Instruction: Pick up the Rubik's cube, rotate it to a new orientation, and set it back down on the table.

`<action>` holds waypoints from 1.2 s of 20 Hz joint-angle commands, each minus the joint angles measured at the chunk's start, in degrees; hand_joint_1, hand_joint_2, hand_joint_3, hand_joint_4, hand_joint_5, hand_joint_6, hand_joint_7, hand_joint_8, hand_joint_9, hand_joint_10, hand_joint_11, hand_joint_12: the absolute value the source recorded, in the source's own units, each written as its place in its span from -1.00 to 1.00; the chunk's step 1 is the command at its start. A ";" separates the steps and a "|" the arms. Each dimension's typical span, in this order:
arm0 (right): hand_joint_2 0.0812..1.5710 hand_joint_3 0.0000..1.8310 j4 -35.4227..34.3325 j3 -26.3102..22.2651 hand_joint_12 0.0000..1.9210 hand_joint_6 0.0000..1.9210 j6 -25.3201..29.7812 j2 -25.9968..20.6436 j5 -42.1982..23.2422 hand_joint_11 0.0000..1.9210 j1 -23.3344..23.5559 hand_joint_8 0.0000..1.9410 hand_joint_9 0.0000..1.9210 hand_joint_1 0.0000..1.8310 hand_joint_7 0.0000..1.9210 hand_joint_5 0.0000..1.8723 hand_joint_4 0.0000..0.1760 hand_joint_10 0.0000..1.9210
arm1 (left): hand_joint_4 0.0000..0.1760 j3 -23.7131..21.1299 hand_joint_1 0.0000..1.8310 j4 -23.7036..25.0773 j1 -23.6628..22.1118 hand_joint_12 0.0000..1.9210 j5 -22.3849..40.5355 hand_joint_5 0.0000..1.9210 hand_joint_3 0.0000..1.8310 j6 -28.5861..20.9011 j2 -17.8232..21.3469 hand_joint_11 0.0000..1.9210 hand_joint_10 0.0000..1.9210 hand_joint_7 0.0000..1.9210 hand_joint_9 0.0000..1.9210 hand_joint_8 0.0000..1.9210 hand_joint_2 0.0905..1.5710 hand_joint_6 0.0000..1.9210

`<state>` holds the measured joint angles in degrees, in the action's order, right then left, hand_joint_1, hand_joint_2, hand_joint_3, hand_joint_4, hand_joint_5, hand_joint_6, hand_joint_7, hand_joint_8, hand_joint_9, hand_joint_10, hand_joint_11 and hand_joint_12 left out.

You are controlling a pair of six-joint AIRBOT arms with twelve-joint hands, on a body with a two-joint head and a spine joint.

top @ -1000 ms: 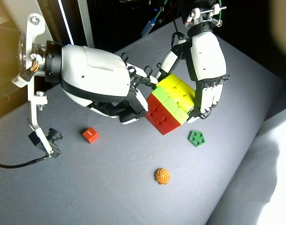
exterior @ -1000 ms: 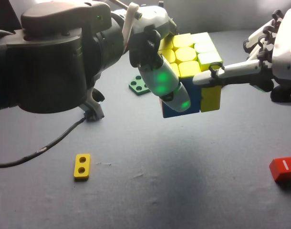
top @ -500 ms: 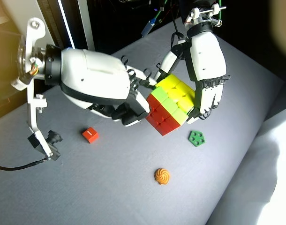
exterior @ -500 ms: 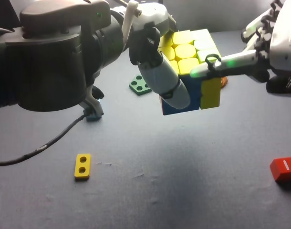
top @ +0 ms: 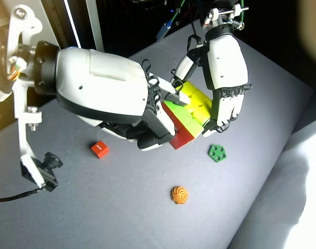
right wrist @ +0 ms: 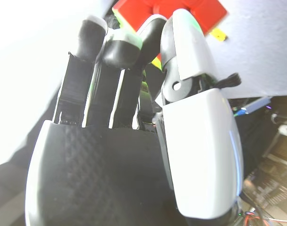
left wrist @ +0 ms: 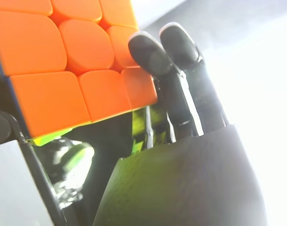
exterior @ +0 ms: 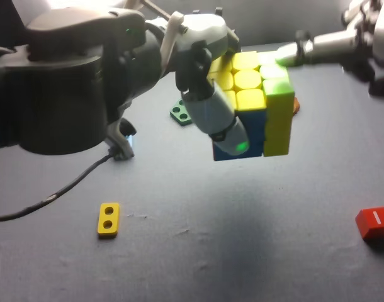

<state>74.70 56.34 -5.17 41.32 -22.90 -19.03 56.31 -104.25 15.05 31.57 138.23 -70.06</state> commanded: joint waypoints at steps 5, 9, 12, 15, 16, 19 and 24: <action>0.38 -0.99 -2.47 -0.16 0.87 -1.00 -0.31 0.30 -2.37 -0.35 -0.99 0.18 -0.04 0.50 -0.02 -0.75 -0.63 0.73 | -1.00 2.30 0.48 8.36 3.20 0.70 -9.20 -0.07 -1.00 -0.60 2.25 -0.53 0.56 -0.13 -0.29 0.43 0.48 0.00; 0.24 -1.00 -2.90 -0.16 0.92 -0.99 -0.31 0.25 -2.44 -0.27 0.85 0.54 0.04 0.54 0.05 -0.73 -0.99 0.77 | -1.00 3.38 0.48 18.27 6.79 0.73 -13.21 -0.06 -1.00 -8.09 2.99 -0.51 0.56 -0.10 -0.27 0.37 0.47 -0.07; 0.34 -0.97 -2.95 -0.16 0.88 -0.99 -0.31 0.24 -2.48 -0.37 0.51 0.16 -0.01 0.50 0.02 -0.77 -0.97 0.73 | -1.00 2.59 0.48 23.84 10.04 0.76 -13.67 -0.07 -1.00 -13.47 3.54 -0.53 0.59 -0.11 -0.30 0.43 0.48 -0.08; 0.44 -0.98 -2.95 -0.17 1.00 -0.97 -0.32 0.25 -2.56 -0.28 0.09 0.29 -0.05 0.48 -0.10 -0.55 -1.00 0.76 | -1.00 1.90 0.47 32.70 12.75 0.74 -13.22 -0.08 -1.00 -22.86 3.68 -0.55 0.59 -0.15 -0.31 0.46 0.49 -0.02; 0.42 -1.00 -2.94 -0.19 0.92 -0.93 -0.32 0.25 -2.66 -0.25 -0.04 0.23 -0.05 0.48 -0.06 -0.35 -1.00 0.67 | -1.00 1.52 0.38 33.62 13.47 0.77 -12.69 0.02 -1.00 -24.38 3.80 -0.54 0.54 -0.12 -0.30 0.48 0.45 -0.16; 0.55 -0.97 -2.94 -0.23 0.98 0.18 -0.32 0.27 -2.82 -0.48 -0.54 0.31 -0.21 0.17 -0.16 -0.25 -1.00 0.70 | -1.00 1.22 0.46 34.85 13.83 0.79 -12.11 0.02 -1.00 -25.36 4.01 -0.52 0.60 -0.12 -0.29 0.45 0.46 -0.21; 0.79 -0.99 -2.94 -0.35 1.00 0.81 -0.32 0.28 -2.87 -0.13 -0.74 1.00 -0.09 -0.07 -0.20 -0.49 -1.00 1.00 | -1.00 1.23 0.34 34.87 13.83 0.61 -11.86 0.04 -1.00 -25.36 4.53 -0.60 0.25 -0.13 -0.31 0.39 0.43 -0.10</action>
<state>74.04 56.14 -5.21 41.63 -23.77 -20.21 57.74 -70.78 29.47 17.23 113.54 -65.71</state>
